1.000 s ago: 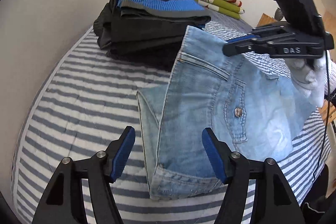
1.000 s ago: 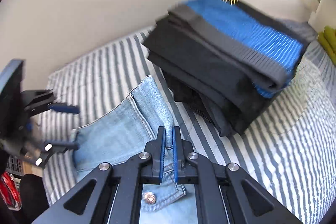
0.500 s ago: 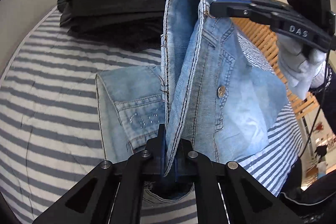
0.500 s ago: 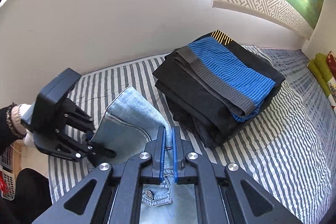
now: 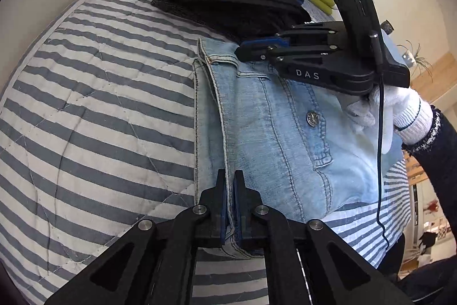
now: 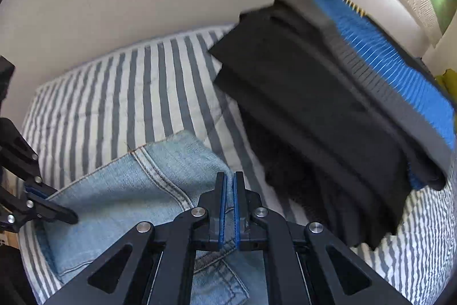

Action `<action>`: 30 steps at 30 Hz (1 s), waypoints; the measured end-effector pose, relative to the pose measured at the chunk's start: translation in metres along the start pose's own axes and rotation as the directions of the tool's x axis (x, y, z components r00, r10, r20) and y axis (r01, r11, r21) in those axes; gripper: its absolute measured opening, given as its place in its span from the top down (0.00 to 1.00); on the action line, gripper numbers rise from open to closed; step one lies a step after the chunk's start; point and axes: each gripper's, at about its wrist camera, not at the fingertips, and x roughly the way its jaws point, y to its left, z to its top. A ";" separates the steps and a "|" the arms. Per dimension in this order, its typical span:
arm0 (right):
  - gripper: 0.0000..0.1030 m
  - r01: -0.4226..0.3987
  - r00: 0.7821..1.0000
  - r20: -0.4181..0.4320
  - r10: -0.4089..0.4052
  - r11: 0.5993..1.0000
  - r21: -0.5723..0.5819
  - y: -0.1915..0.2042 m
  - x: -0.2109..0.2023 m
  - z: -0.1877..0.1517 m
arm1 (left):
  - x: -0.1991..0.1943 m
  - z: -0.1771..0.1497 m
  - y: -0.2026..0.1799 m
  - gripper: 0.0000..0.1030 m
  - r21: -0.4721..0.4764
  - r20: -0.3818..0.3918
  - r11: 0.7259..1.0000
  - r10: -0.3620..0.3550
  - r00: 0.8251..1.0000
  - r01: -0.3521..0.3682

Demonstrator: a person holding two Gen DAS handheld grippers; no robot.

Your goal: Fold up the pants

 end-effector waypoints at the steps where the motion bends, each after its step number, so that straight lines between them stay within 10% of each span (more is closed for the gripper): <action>1: 0.92 0.008 1.000 -0.014 -0.008 1.000 0.008 -0.002 0.003 -0.001 | -0.002 0.001 -0.003 0.90 0.010 0.001 1.000 0.022 1.000 -0.022; 9: 0.75 -0.046 0.981 0.193 -0.016 0.947 0.316 -0.111 -0.155 -0.050 | -0.045 0.008 -0.037 0.71 0.073 0.134 0.982 0.163 0.978 -0.173; 15: 0.75 -0.021 0.978 0.175 -0.115 0.777 0.629 -0.150 -0.252 -0.236 | -0.021 -0.016 -0.133 0.64 0.258 0.073 0.960 0.092 0.993 -0.108; 22: 0.75 0.052 0.995 0.014 -0.104 0.612 0.789 -0.121 -0.251 -0.423 | 0.063 -0.059 -0.231 0.59 0.401 -0.124 0.916 0.062 0.990 -0.007; 30: 0.75 0.176 0.964 -0.009 -0.264 0.617 0.767 -0.177 -0.240 -0.415 | 0.101 -0.069 -0.258 0.59 0.373 -0.148 0.926 0.114 0.982 -0.051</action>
